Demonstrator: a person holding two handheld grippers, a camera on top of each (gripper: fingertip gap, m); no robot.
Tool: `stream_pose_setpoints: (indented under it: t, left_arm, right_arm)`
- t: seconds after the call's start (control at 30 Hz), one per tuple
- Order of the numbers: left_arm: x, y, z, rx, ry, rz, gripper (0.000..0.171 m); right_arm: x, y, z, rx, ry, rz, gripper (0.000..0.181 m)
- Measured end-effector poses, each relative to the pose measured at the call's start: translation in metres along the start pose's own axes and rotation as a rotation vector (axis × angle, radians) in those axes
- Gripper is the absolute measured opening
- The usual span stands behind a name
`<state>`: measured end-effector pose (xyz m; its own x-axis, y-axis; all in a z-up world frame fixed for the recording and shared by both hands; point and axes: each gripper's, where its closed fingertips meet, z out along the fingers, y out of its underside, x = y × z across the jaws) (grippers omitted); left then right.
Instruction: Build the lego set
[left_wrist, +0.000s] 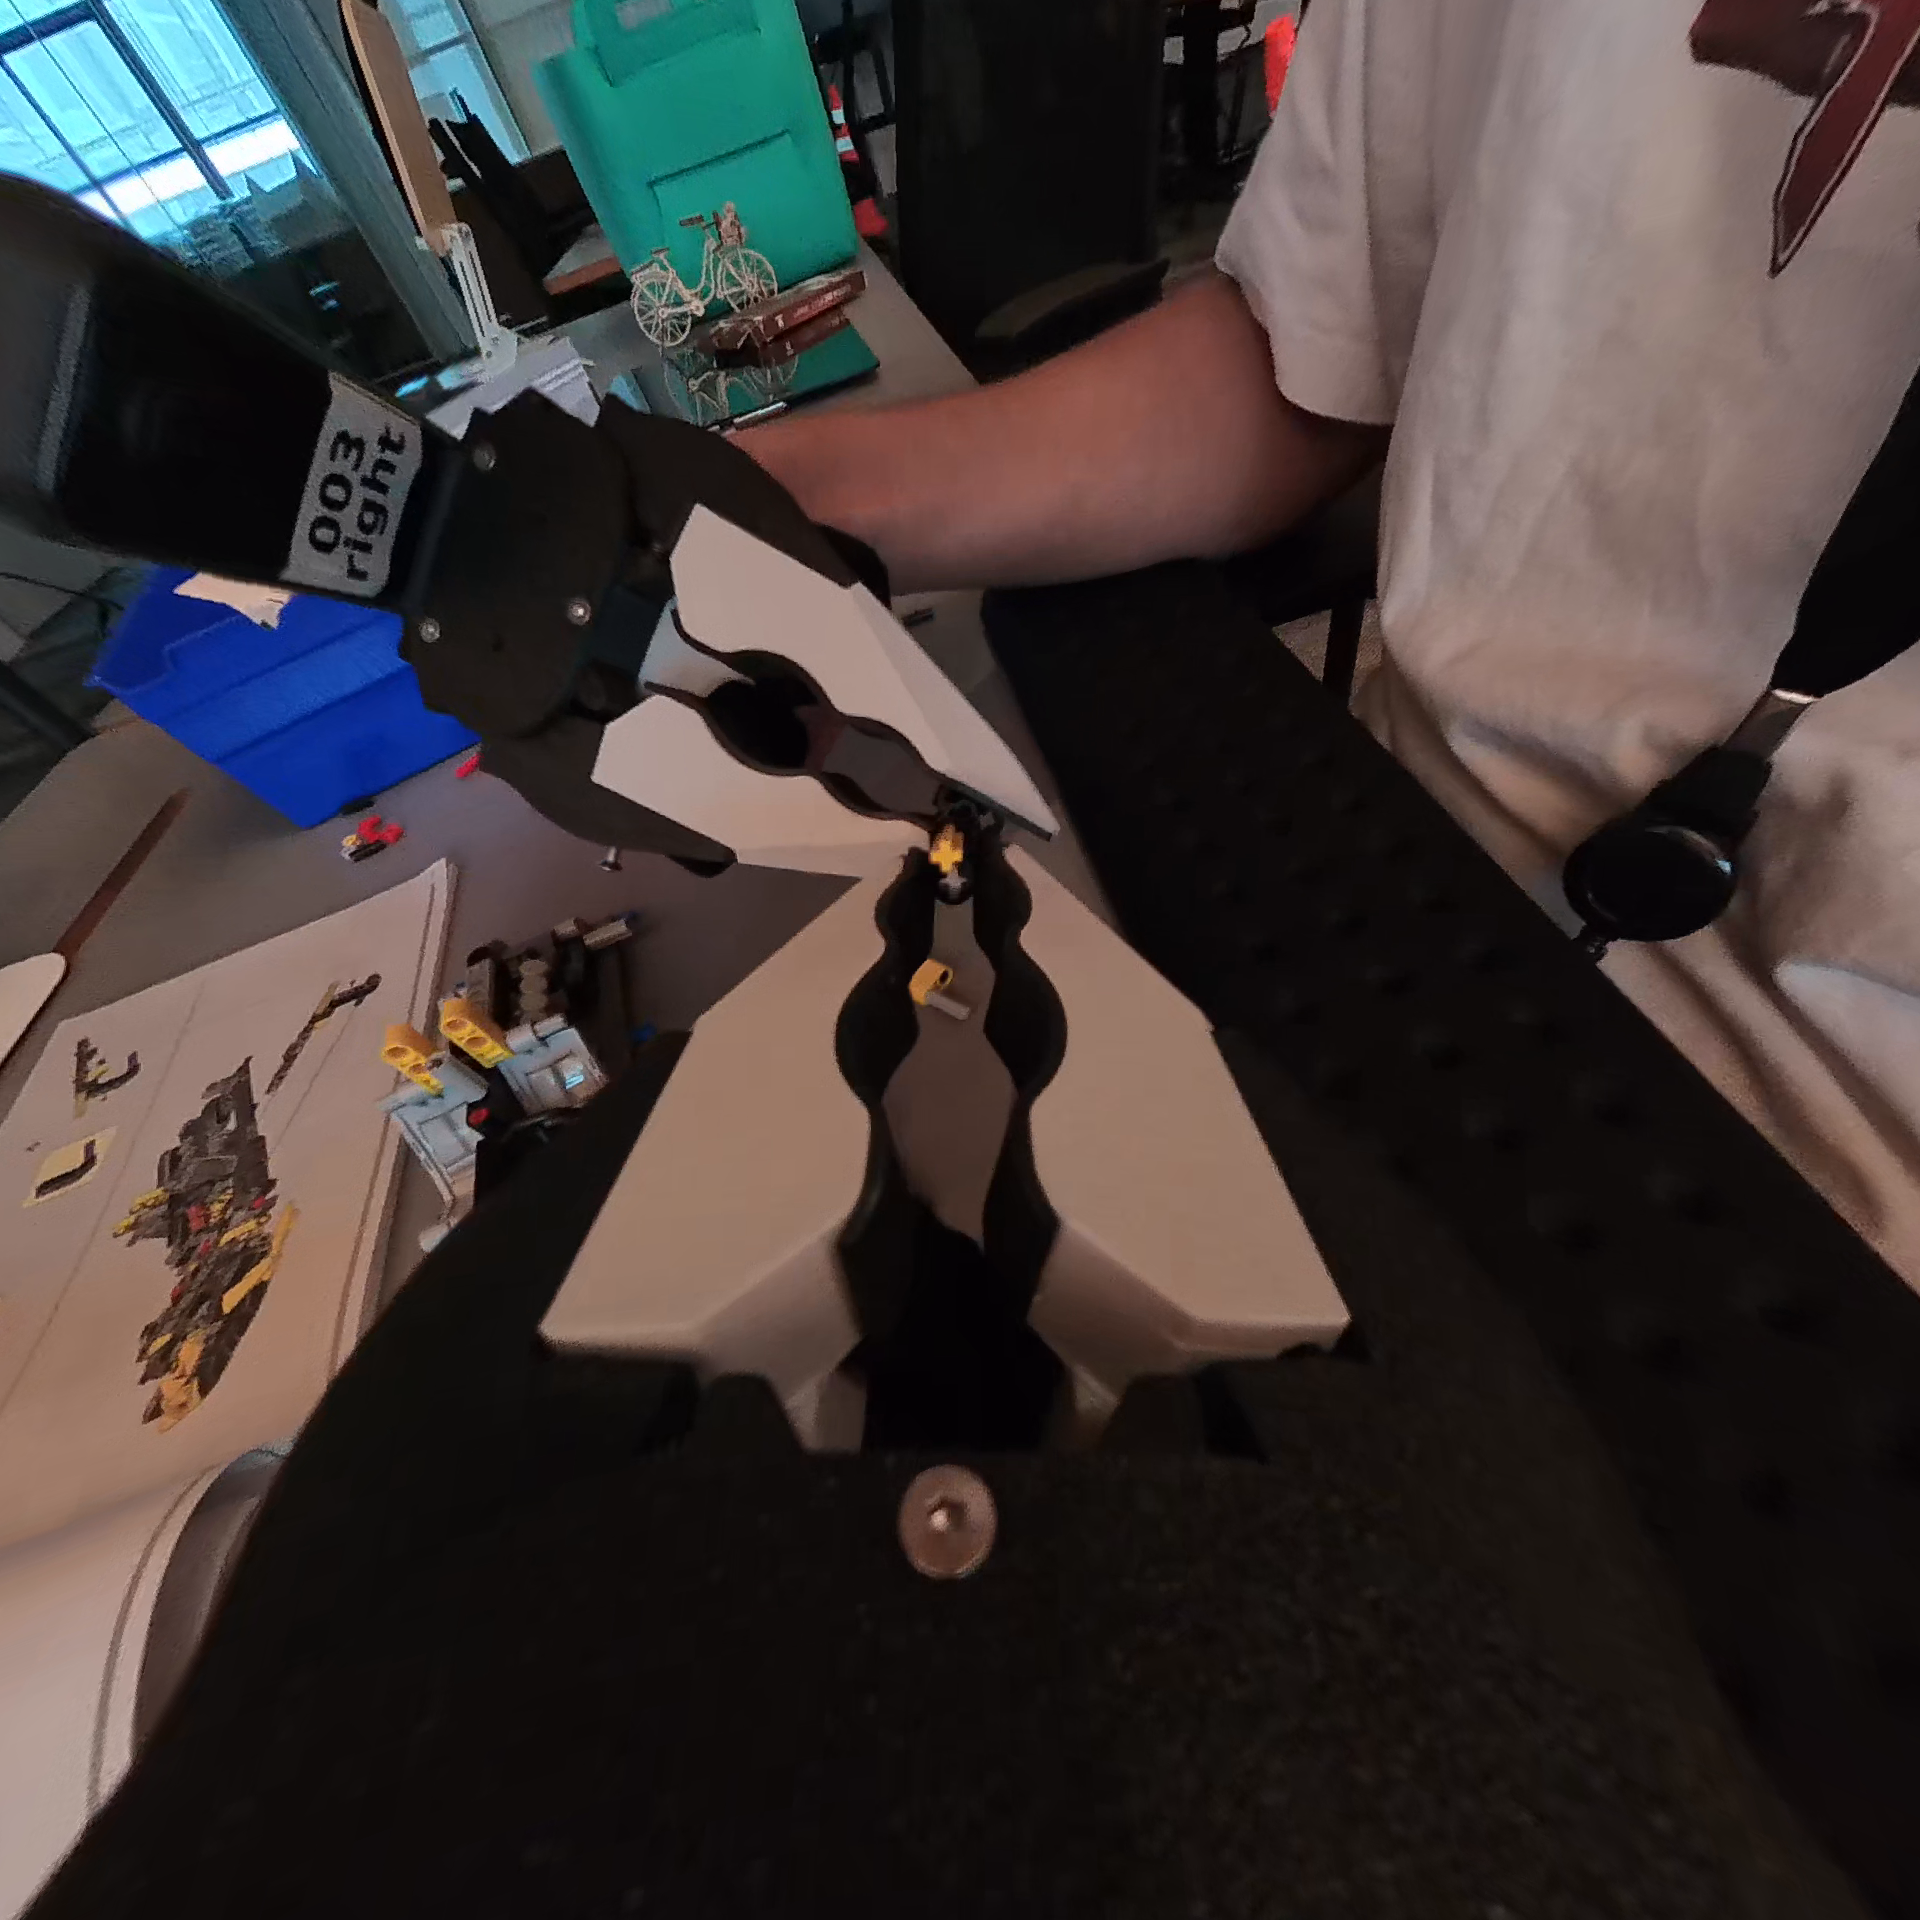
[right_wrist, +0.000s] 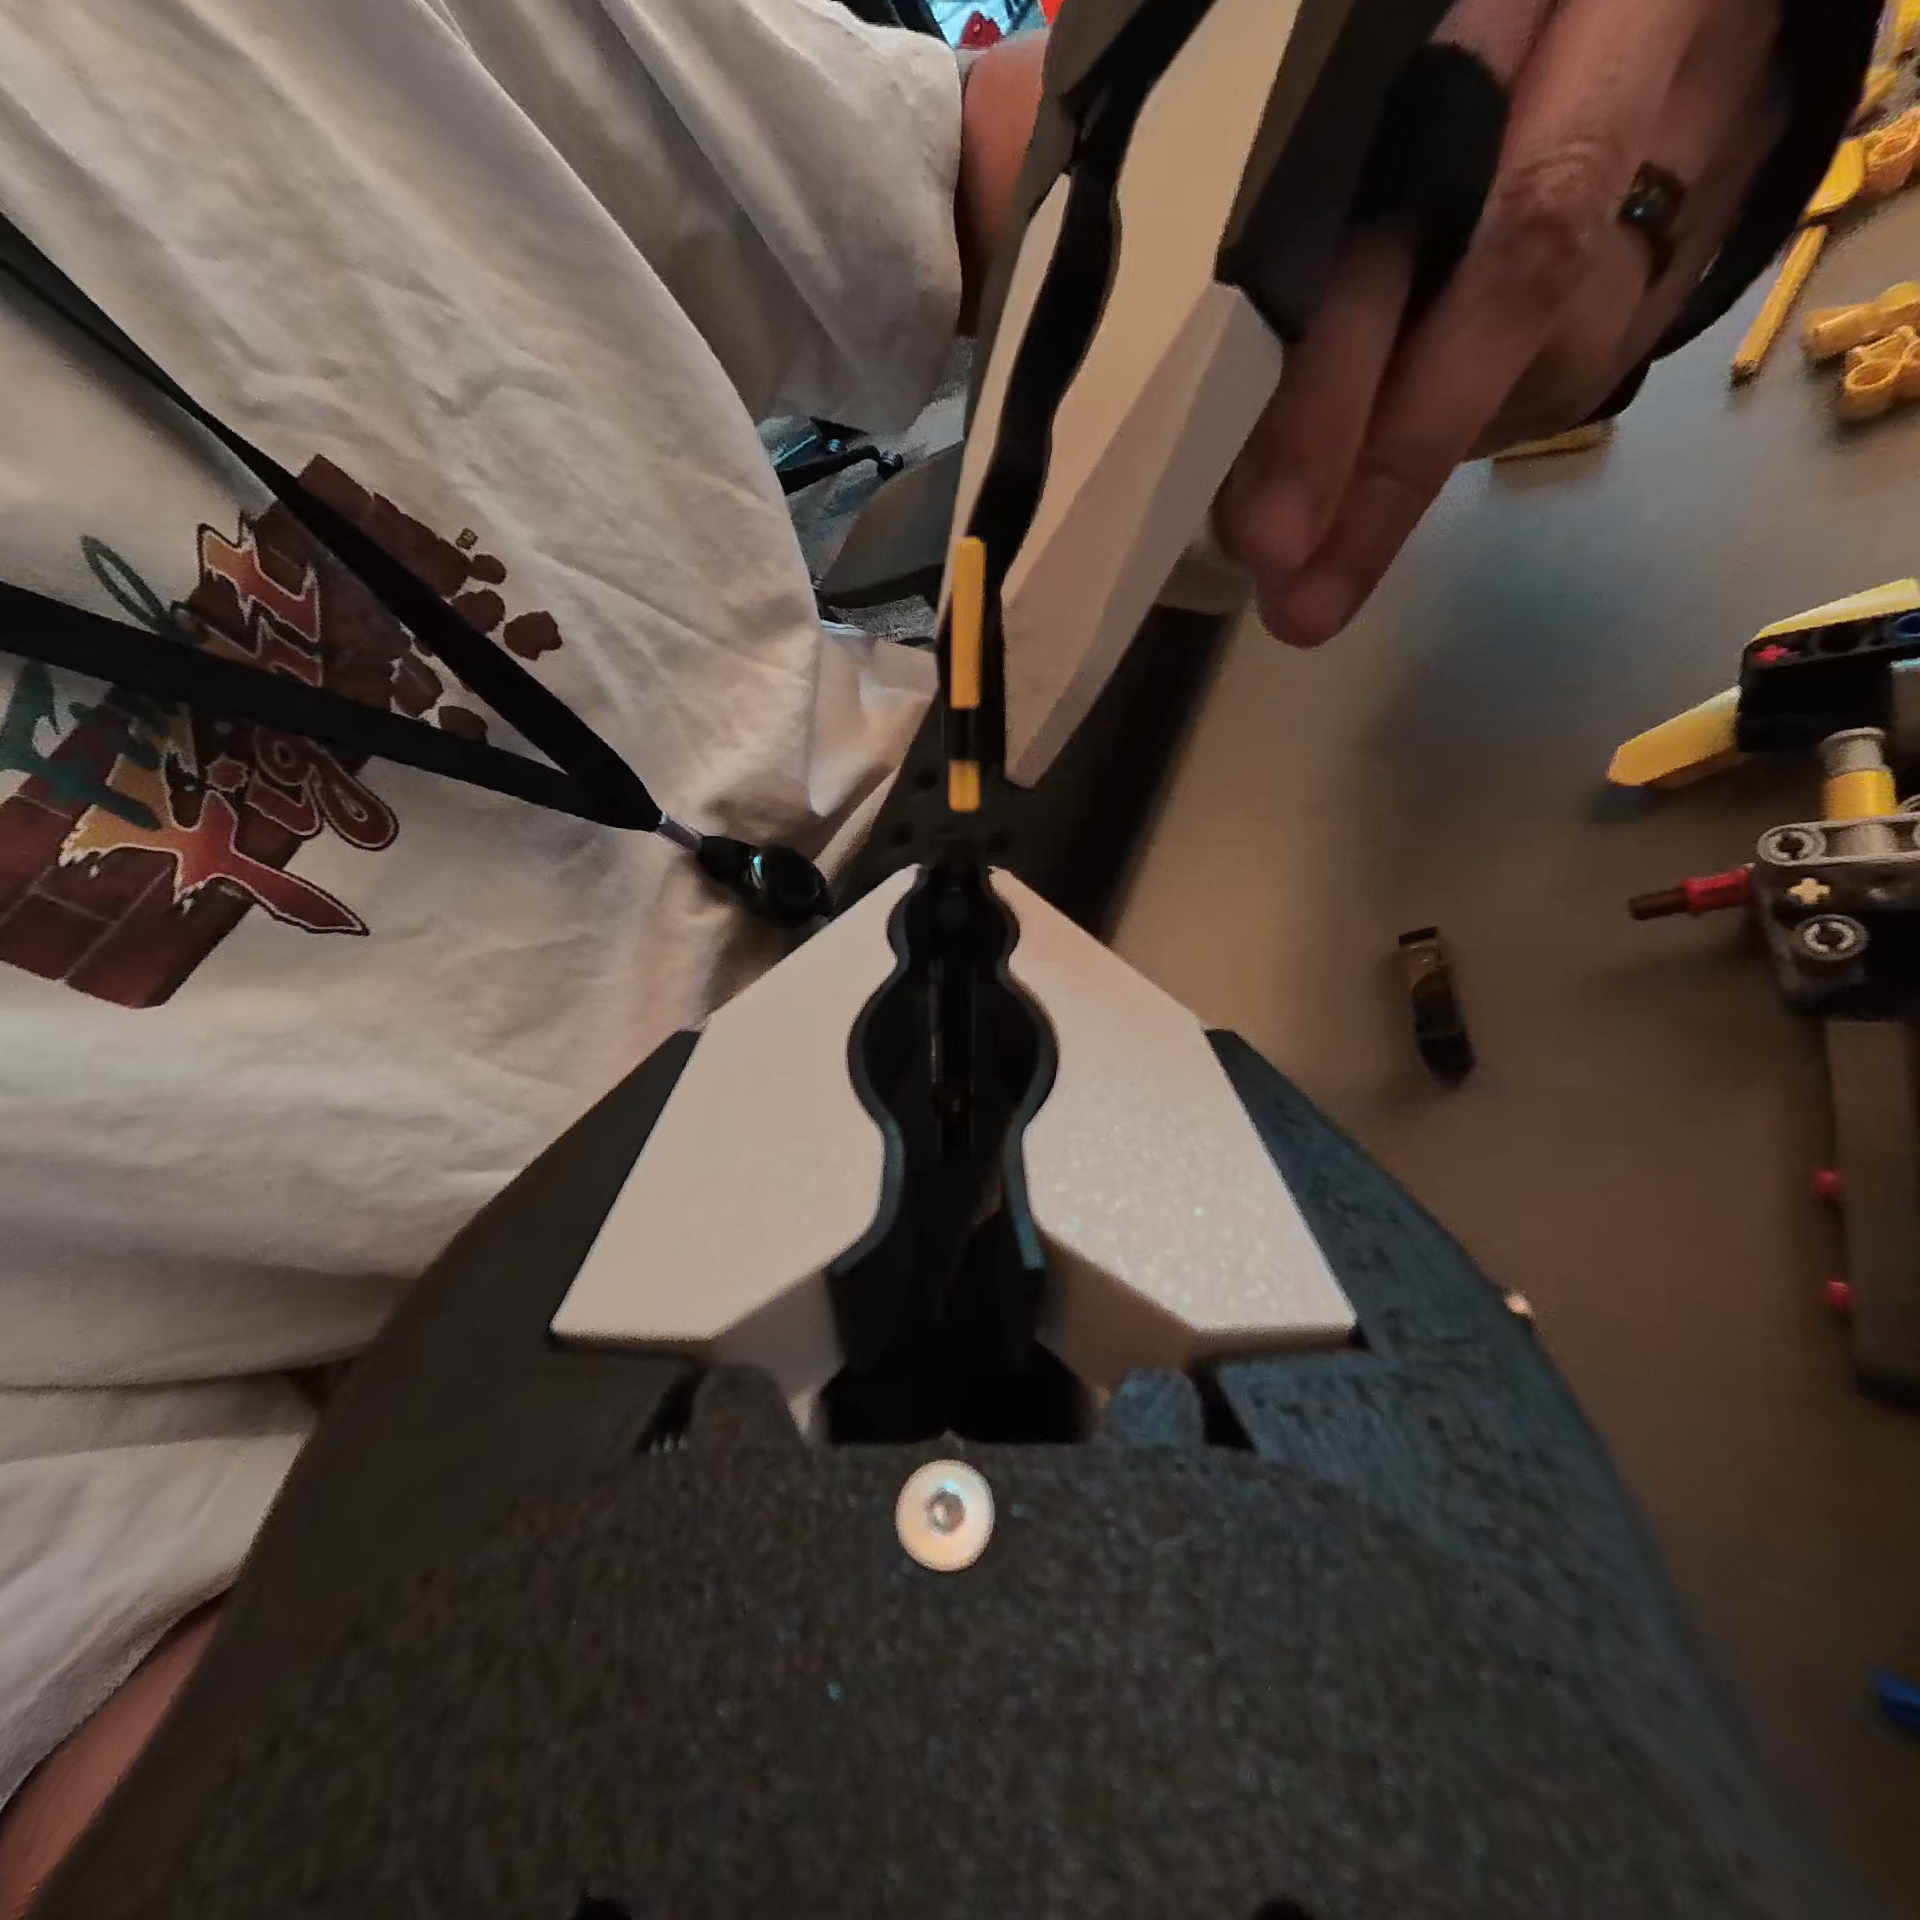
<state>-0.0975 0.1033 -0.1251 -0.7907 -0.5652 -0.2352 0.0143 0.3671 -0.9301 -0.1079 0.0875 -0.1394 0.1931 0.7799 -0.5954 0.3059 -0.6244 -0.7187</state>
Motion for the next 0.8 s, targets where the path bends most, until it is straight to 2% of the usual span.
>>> stream_pose_setpoints:
  t: [0.6, 0.8]
  left_arm:
    - [0.007, 0.005, 0.008, -0.045, -0.009, 0.091, 0.005]
    - [0.014, 0.02, 0.018, -0.185, -0.013, 0.249, 0.005]
  right_arm:
    - [-0.002, 0.005, 0.004, 0.004, -0.063, 0.024, 0.006]
    - [-0.009, 0.012, 0.012, -0.05, -0.131, 0.052, 0.006]
